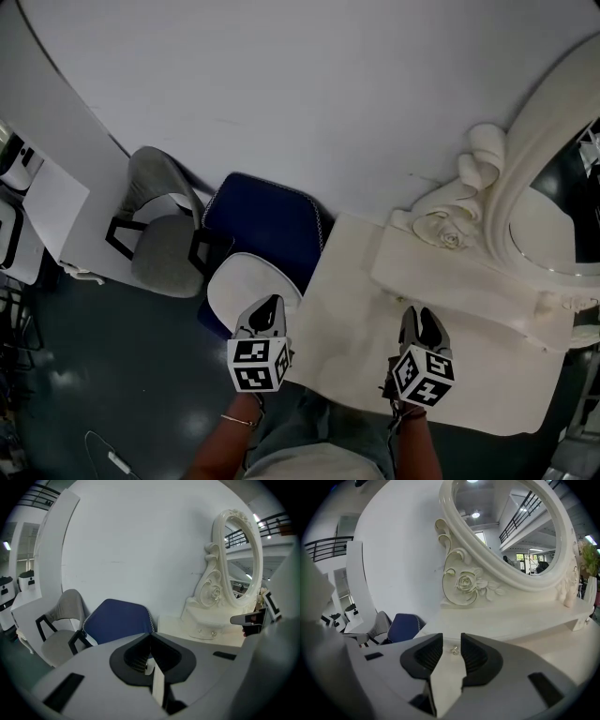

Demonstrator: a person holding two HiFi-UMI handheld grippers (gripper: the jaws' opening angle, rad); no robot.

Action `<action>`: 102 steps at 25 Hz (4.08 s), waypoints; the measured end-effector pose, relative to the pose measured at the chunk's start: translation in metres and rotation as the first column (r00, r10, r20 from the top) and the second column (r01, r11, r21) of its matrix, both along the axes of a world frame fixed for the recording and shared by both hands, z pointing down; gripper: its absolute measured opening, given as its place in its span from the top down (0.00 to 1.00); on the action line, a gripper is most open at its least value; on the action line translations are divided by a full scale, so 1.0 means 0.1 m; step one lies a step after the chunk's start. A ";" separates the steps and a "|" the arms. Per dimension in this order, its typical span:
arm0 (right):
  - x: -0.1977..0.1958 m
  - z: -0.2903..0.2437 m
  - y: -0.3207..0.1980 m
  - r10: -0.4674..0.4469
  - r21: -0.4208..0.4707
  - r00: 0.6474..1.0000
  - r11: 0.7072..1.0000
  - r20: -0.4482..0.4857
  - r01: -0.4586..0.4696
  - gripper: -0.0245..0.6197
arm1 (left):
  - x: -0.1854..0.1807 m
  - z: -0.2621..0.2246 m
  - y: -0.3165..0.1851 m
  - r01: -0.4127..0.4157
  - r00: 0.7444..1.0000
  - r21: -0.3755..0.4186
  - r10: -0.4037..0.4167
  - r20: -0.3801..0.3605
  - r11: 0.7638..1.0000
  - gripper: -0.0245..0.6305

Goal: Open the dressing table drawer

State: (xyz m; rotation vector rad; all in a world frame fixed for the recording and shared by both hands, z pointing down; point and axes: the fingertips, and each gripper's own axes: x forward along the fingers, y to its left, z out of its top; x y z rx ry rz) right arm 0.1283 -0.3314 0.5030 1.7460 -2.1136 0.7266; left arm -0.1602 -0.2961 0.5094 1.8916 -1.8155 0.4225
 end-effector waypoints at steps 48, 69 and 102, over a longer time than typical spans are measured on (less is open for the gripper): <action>-0.16 0.89 -0.26 0.033 -0.142 0.999 0.989 -0.041 -0.039 0.76 | -0.40 0.77 0.27 0.064 0.998 -0.169 -0.063 0.014 0.983 0.93; -0.13 0.90 -0.28 0.063 -0.138 0.995 0.988 -0.081 -0.073 0.80 | -0.43 0.72 0.24 0.082 0.997 -0.154 -0.082 0.007 0.985 0.93; -0.19 0.88 0.01 0.082 -0.136 0.991 0.986 -0.104 -0.096 0.80 | -0.60 0.75 0.48 0.084 0.996 -0.156 -0.087 -0.009 0.984 0.93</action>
